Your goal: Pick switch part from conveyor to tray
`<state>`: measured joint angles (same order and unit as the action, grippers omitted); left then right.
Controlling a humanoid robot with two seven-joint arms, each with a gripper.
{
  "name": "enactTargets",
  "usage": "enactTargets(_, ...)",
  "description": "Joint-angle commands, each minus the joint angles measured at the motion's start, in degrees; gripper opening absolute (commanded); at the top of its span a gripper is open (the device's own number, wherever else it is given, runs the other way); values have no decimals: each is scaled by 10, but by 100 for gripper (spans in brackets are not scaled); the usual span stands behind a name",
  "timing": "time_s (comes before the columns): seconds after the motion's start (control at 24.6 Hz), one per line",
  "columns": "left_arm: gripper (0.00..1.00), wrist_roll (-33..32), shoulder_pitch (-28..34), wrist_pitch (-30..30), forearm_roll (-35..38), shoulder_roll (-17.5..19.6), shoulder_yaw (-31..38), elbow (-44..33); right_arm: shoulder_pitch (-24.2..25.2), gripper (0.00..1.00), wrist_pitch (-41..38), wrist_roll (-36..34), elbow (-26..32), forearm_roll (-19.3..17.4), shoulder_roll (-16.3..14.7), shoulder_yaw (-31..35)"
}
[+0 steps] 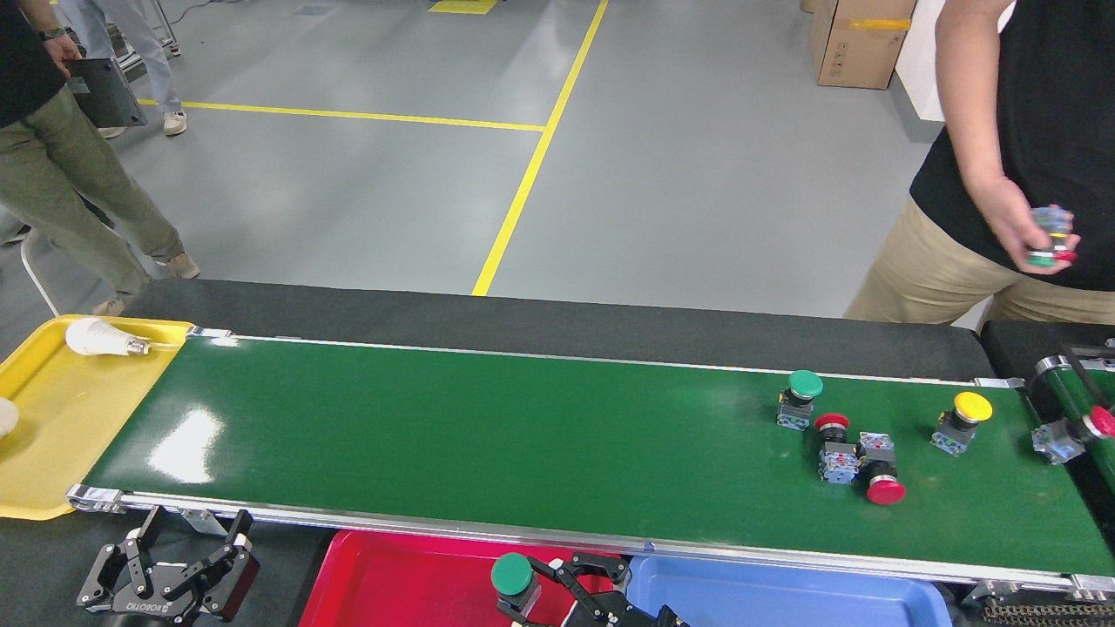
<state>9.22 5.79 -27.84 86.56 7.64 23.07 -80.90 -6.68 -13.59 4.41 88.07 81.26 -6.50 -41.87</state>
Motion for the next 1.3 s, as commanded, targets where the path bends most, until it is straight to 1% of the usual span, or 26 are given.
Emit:
enactTargets(0.0, 100, 5, -3, 0, -2, 5, 4, -6, 6, 100, 8, -3, 16, -2, 6, 20)
enactTargets(0.08, 100, 5, -3, 0, -2, 7, 6, -6, 33, 100, 31, -4, 56, -8, 5, 67)
enactTargets(0.12, 100, 5, -3, 0, -2, 8, 5, -6, 66, 100, 50, -5, 85, -22, 4, 118)
enactTargets(0.16, 100, 5, -3, 0, -2, 8, 4, -7, 88, 100, 59, -6, 100, -32, 5, 149)
enactTargets(0.24, 100, 5, -3, 0, -2, 8, 2, -8, 139, 100, 78, -9, 131, -46, 11, 243)
enactTargets(0.32, 100, 3, -3, 0, -2, 9, 2, -11, 178, 100, 91, -12, 133, -53, 39, 327)
enactTargets(0.37, 100, 2, -4, 1, -2, 9, 2, -12, 189, 100, 92, -12, 134, -58, 48, 363)
enactTargets(0.41, 100, 2, -4, 0, -2, 9, 2, -12, 198, 100, 90, -12, 133, -63, 54, 402)
enactTargets(0.45, 100, 2, -4, 0, -2, 9, 2, -12, 207, 100, 88, -12, 133, -76, 59, 434)
enactTargets(0.49, 100, 2, -4, 0, -3, 8, 2, -12, 218, 100, 88, -12, 133, -89, 61, 449)
enactTargets(0.57, 100, 2, -4, 1, -3, 9, 2, -12, 231, 100, 90, -12, 133, -105, 57, 456)
enactTargets(0.69, 100, 2, -3, 0, -2, 9, 2, -12, 232, 100, 95, -10, 132, -105, 62, 456)
enactTargets(0.77, 100, 2, -4, 0, -2, 9, 1, -11, 220, 100, 106, -6, 132, -102, 62, 454)
enactTargets(0.89, 100, 2, -6, 0, -2, 8, 1, -9, 181, 100, 139, 5, 118, -90, 60, 434)
enactTargets(1.02, 100, 2, -5, -1, 0, 9, 1, -8, 131, 100, 185, 17, 84, -59, 60, 377)
enactTargets(1.18, 100, 2, -6, 0, -1, 9, 2, -8, 85, 100, 245, 24, 54, -56, 58, 309)
enactTargets(1.26, 100, 2, -7, 0, -1, 9, 1, -8, 62, 100, 264, 25, 32, -56, 57, 285)
